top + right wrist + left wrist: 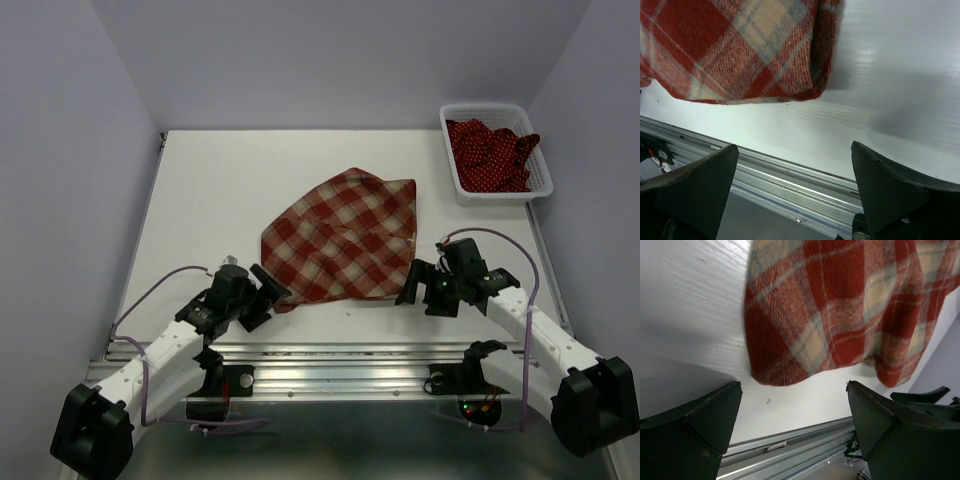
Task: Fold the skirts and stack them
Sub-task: Flatten the skirt out
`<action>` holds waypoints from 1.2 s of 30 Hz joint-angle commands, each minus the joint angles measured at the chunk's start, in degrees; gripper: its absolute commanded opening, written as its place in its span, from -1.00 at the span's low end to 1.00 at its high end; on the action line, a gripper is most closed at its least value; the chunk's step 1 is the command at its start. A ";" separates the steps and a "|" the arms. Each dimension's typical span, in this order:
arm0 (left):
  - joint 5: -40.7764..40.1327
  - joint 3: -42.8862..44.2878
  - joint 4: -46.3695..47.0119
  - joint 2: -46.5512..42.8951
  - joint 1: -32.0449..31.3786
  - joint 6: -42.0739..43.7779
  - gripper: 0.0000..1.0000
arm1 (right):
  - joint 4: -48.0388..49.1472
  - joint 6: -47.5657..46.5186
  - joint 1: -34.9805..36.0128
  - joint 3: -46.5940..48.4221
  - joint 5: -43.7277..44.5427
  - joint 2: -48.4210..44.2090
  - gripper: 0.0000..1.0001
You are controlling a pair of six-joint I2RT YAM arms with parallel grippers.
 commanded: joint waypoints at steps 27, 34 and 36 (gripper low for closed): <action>-2.04 0.62 9.04 11.74 -0.91 -2.70 -1.00 | 21.69 10.81 0.46 -5.80 0.68 4.71 0.79; -3.09 2.02 8.52 10.77 -0.91 -1.30 -1.00 | 26.71 15.56 0.46 -6.77 5.69 7.08 0.35; -3.71 2.64 8.25 10.24 -0.91 -0.77 -1.00 | 26.80 15.39 0.46 -6.68 6.22 9.01 0.04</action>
